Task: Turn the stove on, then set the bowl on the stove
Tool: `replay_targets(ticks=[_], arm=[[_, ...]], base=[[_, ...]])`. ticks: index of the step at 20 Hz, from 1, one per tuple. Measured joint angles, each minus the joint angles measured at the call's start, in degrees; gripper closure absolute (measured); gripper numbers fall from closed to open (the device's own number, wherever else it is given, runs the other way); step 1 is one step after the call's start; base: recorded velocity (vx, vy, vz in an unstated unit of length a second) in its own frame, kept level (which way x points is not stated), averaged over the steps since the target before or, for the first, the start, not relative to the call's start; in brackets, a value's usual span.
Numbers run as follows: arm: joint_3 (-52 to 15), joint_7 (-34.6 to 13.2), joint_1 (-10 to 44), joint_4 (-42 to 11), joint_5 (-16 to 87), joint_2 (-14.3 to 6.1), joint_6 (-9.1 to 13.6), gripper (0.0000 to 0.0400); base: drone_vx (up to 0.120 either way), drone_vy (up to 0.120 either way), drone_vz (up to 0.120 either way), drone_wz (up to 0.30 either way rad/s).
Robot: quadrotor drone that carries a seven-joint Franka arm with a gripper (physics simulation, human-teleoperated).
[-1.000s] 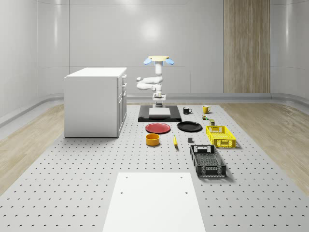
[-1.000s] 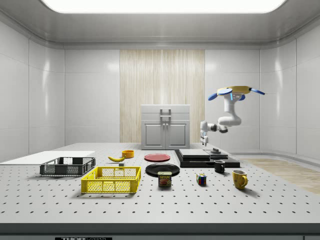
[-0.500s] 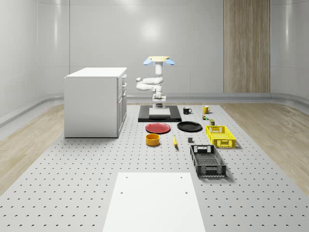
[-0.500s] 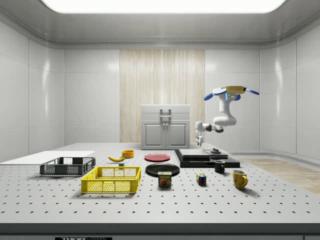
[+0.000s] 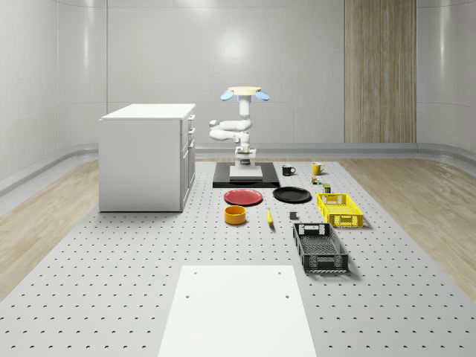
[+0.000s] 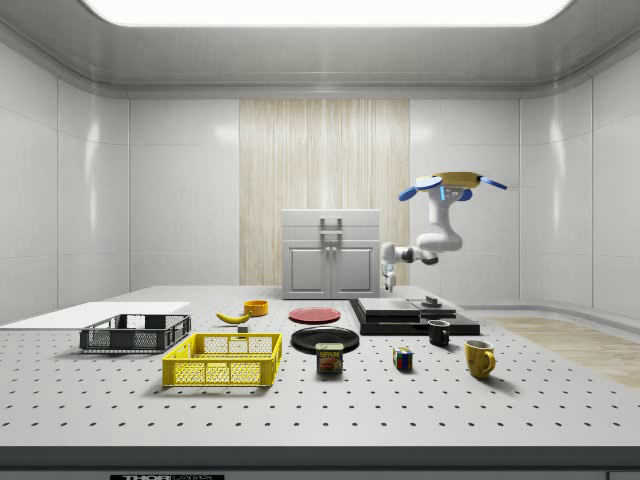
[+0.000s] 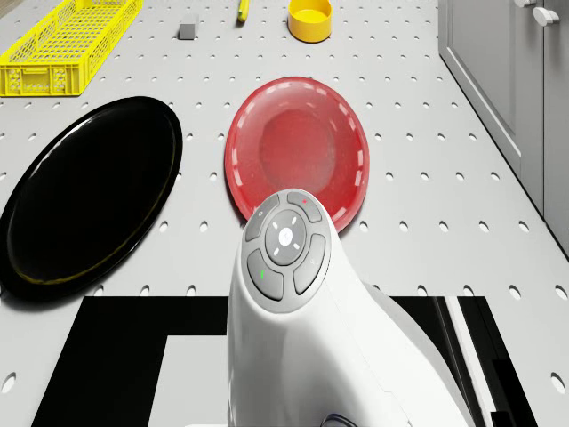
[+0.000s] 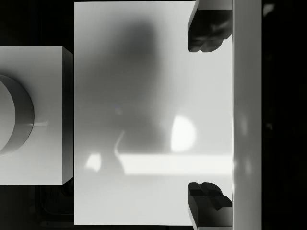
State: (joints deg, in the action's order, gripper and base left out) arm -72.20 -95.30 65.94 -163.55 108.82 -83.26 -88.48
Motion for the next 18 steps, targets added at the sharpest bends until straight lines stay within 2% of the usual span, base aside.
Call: replay_targets(ticks=[18], arm=[[-0.19,-0.28,0.36,0.06,-0.46,-1.05,-0.99,0.0000]], base=[[0.120,0.000,0.000,0.000]])
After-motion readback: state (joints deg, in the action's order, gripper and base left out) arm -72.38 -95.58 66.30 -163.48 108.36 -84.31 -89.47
